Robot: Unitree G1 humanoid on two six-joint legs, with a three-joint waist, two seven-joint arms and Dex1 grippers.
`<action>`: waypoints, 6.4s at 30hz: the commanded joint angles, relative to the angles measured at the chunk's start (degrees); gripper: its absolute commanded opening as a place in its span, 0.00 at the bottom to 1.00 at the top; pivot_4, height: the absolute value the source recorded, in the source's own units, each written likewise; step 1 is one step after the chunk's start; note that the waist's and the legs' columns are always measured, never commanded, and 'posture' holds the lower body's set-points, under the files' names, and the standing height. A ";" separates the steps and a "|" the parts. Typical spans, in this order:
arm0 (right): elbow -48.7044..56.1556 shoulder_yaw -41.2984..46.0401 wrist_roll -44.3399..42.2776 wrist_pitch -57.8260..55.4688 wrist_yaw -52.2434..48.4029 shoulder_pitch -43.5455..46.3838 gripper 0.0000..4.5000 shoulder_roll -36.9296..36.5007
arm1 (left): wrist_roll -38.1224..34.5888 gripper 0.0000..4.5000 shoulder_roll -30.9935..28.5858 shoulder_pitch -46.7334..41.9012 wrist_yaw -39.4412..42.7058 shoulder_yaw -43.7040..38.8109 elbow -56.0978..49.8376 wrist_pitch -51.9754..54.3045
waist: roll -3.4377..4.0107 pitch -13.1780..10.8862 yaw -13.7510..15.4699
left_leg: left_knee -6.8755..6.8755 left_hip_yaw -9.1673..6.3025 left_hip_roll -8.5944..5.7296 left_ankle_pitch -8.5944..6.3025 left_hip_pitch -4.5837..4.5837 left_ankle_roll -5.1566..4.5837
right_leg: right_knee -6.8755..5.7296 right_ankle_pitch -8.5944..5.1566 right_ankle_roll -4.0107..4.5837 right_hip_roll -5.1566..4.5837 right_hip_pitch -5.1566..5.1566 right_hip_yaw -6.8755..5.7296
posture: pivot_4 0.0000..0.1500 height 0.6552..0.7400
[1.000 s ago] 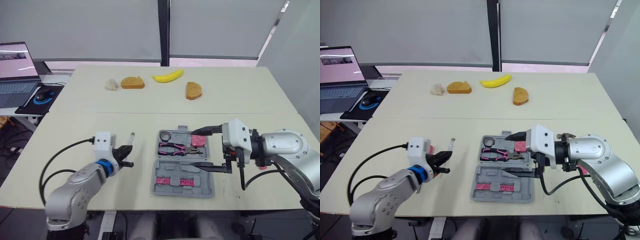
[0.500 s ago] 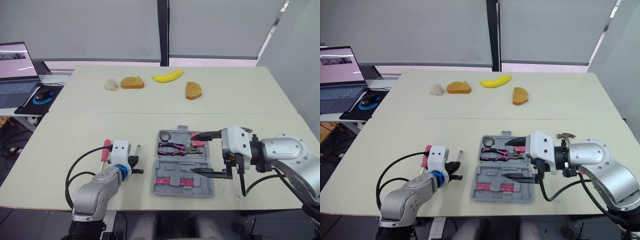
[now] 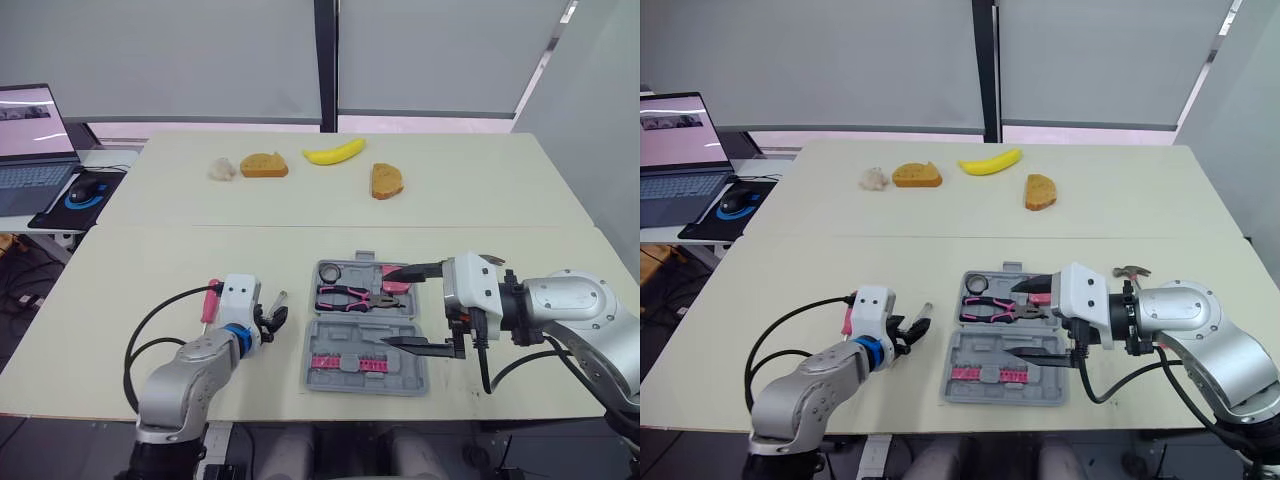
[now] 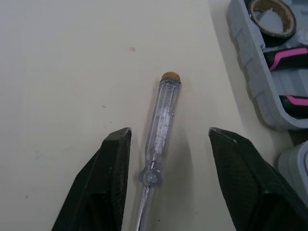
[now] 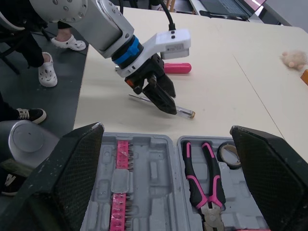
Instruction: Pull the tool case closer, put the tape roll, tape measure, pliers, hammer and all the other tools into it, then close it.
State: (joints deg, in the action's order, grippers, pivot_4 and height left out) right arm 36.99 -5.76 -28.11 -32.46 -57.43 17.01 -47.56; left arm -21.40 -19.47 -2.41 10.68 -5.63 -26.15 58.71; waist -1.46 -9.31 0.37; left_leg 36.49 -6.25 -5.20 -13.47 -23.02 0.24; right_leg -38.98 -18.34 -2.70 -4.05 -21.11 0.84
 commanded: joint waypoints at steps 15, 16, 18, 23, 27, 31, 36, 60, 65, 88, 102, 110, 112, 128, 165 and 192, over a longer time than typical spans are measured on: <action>5.70 0.19 1.04 -3.52 7.66 -3.89 1.00 0.80 | 23.02 0.99 -42.55 -18.54 55.06 14.37 38.28 -83.50 | 0.15 -0.15 1.12 | -0.32 0.03 -0.01 0.00 -0.03 0.00 | 0.43 0.05 0.31 -0.16 -0.28 -0.09 | 1.00 1.00; 6.15 -0.12 1.11 -3.87 8.18 -4.09 1.00 0.96 | 25.08 0.99 -42.21 -22.34 57.44 16.96 42.78 -90.42 | 0.14 -0.15 1.11 | -0.37 0.01 -0.02 0.00 -0.04 0.01 | 0.43 0.05 0.32 -0.17 -0.27 -0.14 | 1.00 1.00; 6.77 -0.41 0.85 -4.63 9.14 -4.25 1.00 1.43 | 28.28 0.99 -40.26 -30.12 61.62 22.13 52.07 -103.60 | 0.14 -0.15 0.93 | -0.38 -0.02 0.00 0.00 -0.27 0.01 | 0.41 0.06 0.32 -0.16 -0.33 -0.18 | 1.00 1.00; 7.40 -1.12 0.57 -5.80 10.18 -4.05 1.00 1.89 | 35.20 0.99 -32.69 -46.73 67.34 33.79 72.75 -127.27 | 0.06 -0.19 0.47 | -0.10 -0.02 -0.06 0.11 -0.89 0.15 | 0.03 0.06 0.31 -0.11 -0.86 -0.27 | 1.00 1.00; 7.86 -1.55 0.28 -6.48 10.63 -3.85 1.00 1.90 | 43.82 0.99 -27.06 -55.43 65.36 40.94 84.03 -138.37 | -0.04 -0.25 -0.63 | 0.29 -0.06 -0.11 0.02 -0.98 -0.02 | -0.07 0.08 0.25 -0.07 -0.77 -0.33 | 1.00 1.00; 9.00 -1.64 -0.12 -7.67 11.14 -3.75 1.00 1.87 | 55.82 0.99 -23.54 -60.81 57.57 45.57 89.94 -143.62 | -0.27 -0.38 -1.54 | 0.46 -0.04 -0.15 0.03 -0.95 -0.10 | -0.09 0.21 0.00 0.01 -0.70 -0.39 | 1.00 1.00; 11.48 -0.88 -2.02 -10.48 12.72 -3.88 1.00 1.81 | 75.76 0.99 -19.27 -65.76 37.72 53.14 90.63 -140.72 | -0.45 -0.48 -2.01 | 0.47 -0.11 -0.13 0.07 -0.93 -0.13 | -0.18 0.23 -0.07 0.07 -0.66 -0.45 | 1.00 1.00; 10.28 -1.93 -3.48 -10.85 12.88 -1.67 1.00 1.87 | 106.45 0.04 -20.66 -76.42 -20.14 77.16 91.34 -144.45 | -0.83 -0.63 -0.54 | 0.56 0.07 -0.22 0.16 -0.93 -0.21 | -0.38 0.34 -0.32 0.00 -0.75 -0.37 | 1.00 1.00; 9.84 -3.01 -3.06 -10.41 13.24 -1.62 1.00 2.41 | 102.13 0.04 -24.63 -78.92 -18.64 74.05 95.23 -147.08 | -0.86 -0.63 -0.66 | 0.56 0.21 -0.21 0.16 -0.98 -0.21 | -0.62 0.34 -0.31 0.00 -0.96 -0.33 | 1.00 1.00; 6.61 -10.35 3.53 -11.08 14.45 0.04 1.00 4.11 | 54.02 0.04 -35.42 -58.47 2.64 57.10 89.65 -150.63 | -0.88 -0.60 -1.62 | 0.66 0.20 -0.20 0.19 -0.95 -0.15 | -0.98 0.35 -0.29 -0.07 -1.15 -0.33 | 1.00 1.00; 5.54 -12.16 6.55 -10.00 13.94 -0.28 1.00 5.74 | 3.64 0.04 -53.37 -31.48 48.65 47.44 41.62 -95.36 | -0.79 -0.55 -3.12 | 0.64 0.09 -0.12 0.19 -0.91 -0.15 | -1.02 0.35 -0.25 -0.03 -1.16 -0.05 | 1.00 1.00; 5.75 -12.76 7.20 -9.69 13.85 -0.31 1.00 6.05 | 1.01 0.04 -55.02 -20.86 48.75 34.06 23.87 -59.23 | -0.78 -0.55 -3.08 | 0.64 0.10 -0.11 0.18 -0.88 -0.17 | -1.03 0.35 -0.25 0.01 -1.12 -0.06 | 1.00 1.00; 5.81 -13.29 7.65 -9.51 13.95 -0.32 1.00 6.07 | -1.29 0.04 -53.96 -18.34 45.25 30.33 20.22 -47.69 | -0.78 -0.55 -3.12 | 0.63 0.10 -0.10 0.18 -0.87 -0.17 | -1.03 0.34 -0.25 0.02 -1.12 -0.06 | 1.00 1.00; 5.76 -17.18 10.96 -7.43 13.13 1.73 1.00 8.27 | -8.49 0.04 -20.34 -15.41 7.56 7.59 10.77 10.35 | -0.77 -0.49 -1.79 | 0.72 0.07 -0.13 0.19 -0.85 -0.14 | -1.01 0.35 -0.24 -0.03 -1.10 0.00 | 1.00 1.00; 5.97 -17.12 11.44 -8.63 13.64 1.40 1.00 9.51 | 1.86 0.99 -16.81 -4.95 25.82 3.20 20.28 -24.59 | -0.54 -0.31 -0.44 | 0.57 0.04 -0.13 0.29 -0.79 0.04 | -0.60 0.40 -0.02 -0.13 -1.15 -0.09 | 1.00 1.00; 6.02 -17.14 11.37 -9.20 14.13 1.64 1.00 9.90 | 13.20 0.46 -12.23 -6.70 27.47 9.77 33.53 -33.55 | -0.44 -0.21 -0.51 | 0.55 0.04 -0.13 0.28 -0.77 0.03 | -0.65 0.41 0.00 -0.11 -1.14 -0.07 | 1.00 1.00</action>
State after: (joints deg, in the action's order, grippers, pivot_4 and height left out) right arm 41.55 -23.66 -16.89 -41.91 -43.60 18.46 -37.74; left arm -8.99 -31.38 -10.27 37.04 2.33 6.53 24.41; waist -1.90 -9.52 -0.14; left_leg 37.04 -6.21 -5.33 -13.18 -23.80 0.27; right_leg -39.63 -17.94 -2.70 -4.16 -22.25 0.77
